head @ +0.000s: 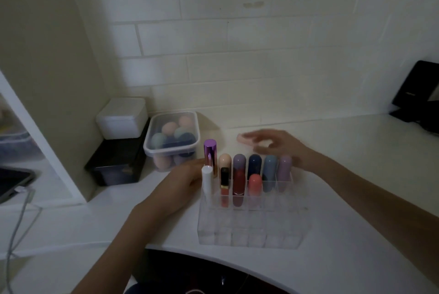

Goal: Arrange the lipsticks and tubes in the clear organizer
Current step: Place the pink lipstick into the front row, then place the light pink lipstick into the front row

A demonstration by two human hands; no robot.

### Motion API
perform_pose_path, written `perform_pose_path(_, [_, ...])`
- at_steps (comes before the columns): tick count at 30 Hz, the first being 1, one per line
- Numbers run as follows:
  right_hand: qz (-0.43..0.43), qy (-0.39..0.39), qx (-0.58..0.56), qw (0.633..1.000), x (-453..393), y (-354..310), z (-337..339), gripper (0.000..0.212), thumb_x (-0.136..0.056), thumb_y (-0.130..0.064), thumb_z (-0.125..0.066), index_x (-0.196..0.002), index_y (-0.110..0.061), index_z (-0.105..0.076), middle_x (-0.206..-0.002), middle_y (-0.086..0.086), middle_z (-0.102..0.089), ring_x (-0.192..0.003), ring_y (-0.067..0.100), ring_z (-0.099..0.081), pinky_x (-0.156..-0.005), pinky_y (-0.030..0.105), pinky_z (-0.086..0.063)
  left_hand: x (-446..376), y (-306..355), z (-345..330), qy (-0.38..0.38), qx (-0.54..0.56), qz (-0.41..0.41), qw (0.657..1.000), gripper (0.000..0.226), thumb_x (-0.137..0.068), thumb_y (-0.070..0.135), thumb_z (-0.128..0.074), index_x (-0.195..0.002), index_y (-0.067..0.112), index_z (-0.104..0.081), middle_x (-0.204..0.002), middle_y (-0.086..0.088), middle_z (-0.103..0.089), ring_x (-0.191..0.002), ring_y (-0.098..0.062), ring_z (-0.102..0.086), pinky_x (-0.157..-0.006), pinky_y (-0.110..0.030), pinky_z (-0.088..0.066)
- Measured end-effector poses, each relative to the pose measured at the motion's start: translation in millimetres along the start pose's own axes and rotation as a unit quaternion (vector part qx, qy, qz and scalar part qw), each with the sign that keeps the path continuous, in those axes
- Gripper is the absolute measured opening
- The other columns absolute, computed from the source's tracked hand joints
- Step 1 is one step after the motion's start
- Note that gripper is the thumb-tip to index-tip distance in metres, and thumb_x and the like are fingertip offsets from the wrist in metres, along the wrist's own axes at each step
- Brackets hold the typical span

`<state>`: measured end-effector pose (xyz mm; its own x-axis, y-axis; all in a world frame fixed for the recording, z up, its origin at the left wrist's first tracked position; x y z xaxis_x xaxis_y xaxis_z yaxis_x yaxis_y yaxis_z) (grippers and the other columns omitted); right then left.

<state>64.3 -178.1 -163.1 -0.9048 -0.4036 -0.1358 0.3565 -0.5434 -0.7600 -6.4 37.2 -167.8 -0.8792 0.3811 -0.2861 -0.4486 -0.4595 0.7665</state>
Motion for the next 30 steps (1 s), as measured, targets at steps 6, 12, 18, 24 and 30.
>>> perform_pose_path(6, [-0.005, 0.073, 0.062, 0.995, -27.8, 15.3, -2.1, 0.035, -0.092, -0.018, -0.058, -0.126, -0.025, -0.058, -0.119, -0.016, -0.055, -0.095, -0.018, -0.051, -0.081, -0.004, -0.033, -6.5, -3.2, -6.0, 0.019, -0.1, 0.022, 0.995, 0.031, -0.094, 0.013, -0.053, -0.067, 0.029, -0.054, -0.075, 0.01, -0.06, -0.077, -0.016, -0.061, -0.073, -0.028, -0.05])
perform_pose_path(12, [-0.015, 0.125, 0.014, 0.992, -30.3, 24.1, -4.7, 0.036, -0.089, -0.002, -0.052, -0.122, -0.016, -0.059, -0.101, 0.009, -0.063, -0.079, 0.013, -0.056, -0.071, 0.014, -0.044, 3.6, 2.2, -0.2, 0.063, -0.09, 0.031, 0.993, 0.028, -0.089, 0.025, -0.045, -0.063, 0.032, -0.051, -0.072, 0.011, -0.059, -0.072, -0.008, -0.058, -0.071, -0.027, -0.048])
perform_pose_path(18, [-0.039, 0.157, -0.104, 0.981, -13.0, 3.7, 20.4, 0.04, -0.087, -0.004, -0.059, -0.125, -0.016, -0.056, -0.098, 0.008, -0.063, -0.075, 0.012, -0.065, -0.075, 0.017, -0.053, 17.7, -6.9, 10.2, 0.17, -0.046, 0.02, 0.984, 0.026, -0.093, 0.004, -0.054, -0.088, 0.02, -0.074, -0.084, 0.012, -0.071, -0.084, -0.004, -0.065, -0.07, -0.015, -0.052])
perform_pose_path(24, [0.0, 0.126, -0.199, 0.972, 27.1, -41.0, 27.0, 0.026, -0.083, -0.003, -0.066, -0.109, -0.007, -0.065, -0.106, 0.007, -0.068, -0.091, 0.016, -0.07, -0.077, 0.019, -0.055, 36.5, -20.4, 6.0, 0.231, 0.228, 0.091, 0.942, 0.027, -0.098, 0.006, -0.046, -0.108, 0.01, -0.071, -0.103, -0.007, -0.074, -0.095, -0.022, -0.071, -0.08, -0.033, -0.058])
perform_pose_path(30, [0.014, 0.152, -0.246, 0.957, 52.2, -81.3, 29.2, 0.03, -0.075, -0.02, -0.075, -0.088, -0.002, -0.055, -0.093, 0.014, -0.069, -0.087, 0.024, -0.073, -0.078, 0.025, -0.057, 39.6, -8.0, -3.0, 0.176, 0.263, 0.079, 0.945, 0.031, -0.101, 0.009, -0.041, -0.105, 0.004, -0.071, -0.099, -0.007, -0.075, -0.093, -0.02, -0.071, -0.072, -0.019, -0.055])
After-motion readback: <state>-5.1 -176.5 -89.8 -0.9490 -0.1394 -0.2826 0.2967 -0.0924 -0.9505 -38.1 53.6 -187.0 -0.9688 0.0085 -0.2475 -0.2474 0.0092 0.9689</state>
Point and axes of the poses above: each hand's wrist, its own x-axis away from the middle knuckle, its own z-axis out of the back of the hand, y = z × x, the point moved 6 cm from there along -x, towards the middle knuckle
